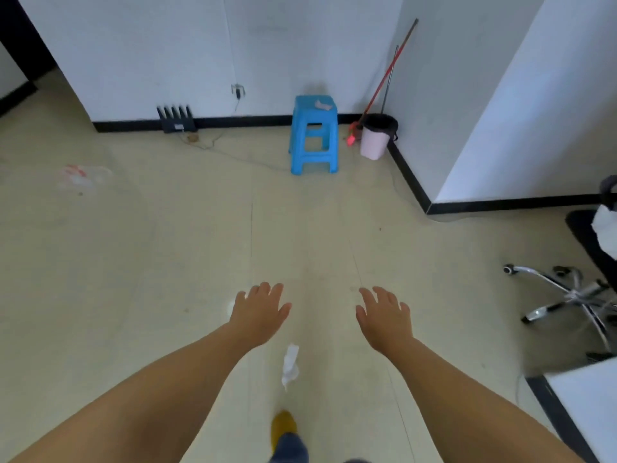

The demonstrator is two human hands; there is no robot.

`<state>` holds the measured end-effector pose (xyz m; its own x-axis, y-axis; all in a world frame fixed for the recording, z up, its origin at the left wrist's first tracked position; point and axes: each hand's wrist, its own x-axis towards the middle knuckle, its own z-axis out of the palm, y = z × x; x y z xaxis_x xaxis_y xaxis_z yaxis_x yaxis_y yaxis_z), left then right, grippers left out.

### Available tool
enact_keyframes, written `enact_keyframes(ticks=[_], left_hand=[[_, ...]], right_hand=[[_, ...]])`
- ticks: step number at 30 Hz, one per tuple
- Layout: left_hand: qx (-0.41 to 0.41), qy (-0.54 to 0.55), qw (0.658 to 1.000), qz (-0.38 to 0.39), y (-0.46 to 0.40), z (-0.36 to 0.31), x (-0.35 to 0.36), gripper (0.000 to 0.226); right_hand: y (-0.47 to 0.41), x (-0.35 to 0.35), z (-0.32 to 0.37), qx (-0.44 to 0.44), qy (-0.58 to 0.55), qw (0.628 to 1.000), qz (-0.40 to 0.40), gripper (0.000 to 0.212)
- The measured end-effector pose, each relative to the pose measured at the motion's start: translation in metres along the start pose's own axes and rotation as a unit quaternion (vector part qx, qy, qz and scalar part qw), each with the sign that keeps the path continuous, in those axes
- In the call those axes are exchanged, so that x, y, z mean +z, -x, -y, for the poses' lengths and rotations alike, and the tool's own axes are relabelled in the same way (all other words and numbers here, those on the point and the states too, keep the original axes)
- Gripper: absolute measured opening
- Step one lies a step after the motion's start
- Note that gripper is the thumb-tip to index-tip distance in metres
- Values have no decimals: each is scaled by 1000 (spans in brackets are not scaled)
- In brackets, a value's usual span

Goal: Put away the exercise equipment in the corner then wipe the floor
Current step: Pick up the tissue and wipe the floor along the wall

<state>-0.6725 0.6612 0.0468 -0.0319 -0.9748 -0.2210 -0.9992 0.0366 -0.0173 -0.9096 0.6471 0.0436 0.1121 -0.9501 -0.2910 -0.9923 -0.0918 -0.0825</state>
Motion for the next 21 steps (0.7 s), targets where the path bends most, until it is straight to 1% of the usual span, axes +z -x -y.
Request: enact_keyframes(ticks=[3, 4, 11, 15, 17, 19, 21], left_hand=[[4, 30, 1000, 9, -81, 15, -33, 51], [12, 31, 999, 1, -106, 17, -39, 51], [23, 28, 999, 19, -298, 20, -62, 52], [-28, 64, 997, 37, -407, 28, -88, 50], [-57, 69, 996, 28, -463, 31, -108, 49], [-78, 103, 991, 23, -507, 37, -122, 50], [-89, 124, 988, 39, -550, 40, -131, 50]], right_hand=[[-77, -31, 13, 4, -35, 999, -15, 47], [-100, -38, 16, 0, -37, 999, -20, 46], [-288, -72, -1, -12, -15, 1000, -13, 47], [-401, -115, -24, -36, 6, 999, 12, 46], [-462, -145, -35, -46, 35, 998, 11, 47], [-512, -170, -44, -43, 31, 999, 2, 47], [-561, -189, -43, -46, 30, 998, 10, 47]])
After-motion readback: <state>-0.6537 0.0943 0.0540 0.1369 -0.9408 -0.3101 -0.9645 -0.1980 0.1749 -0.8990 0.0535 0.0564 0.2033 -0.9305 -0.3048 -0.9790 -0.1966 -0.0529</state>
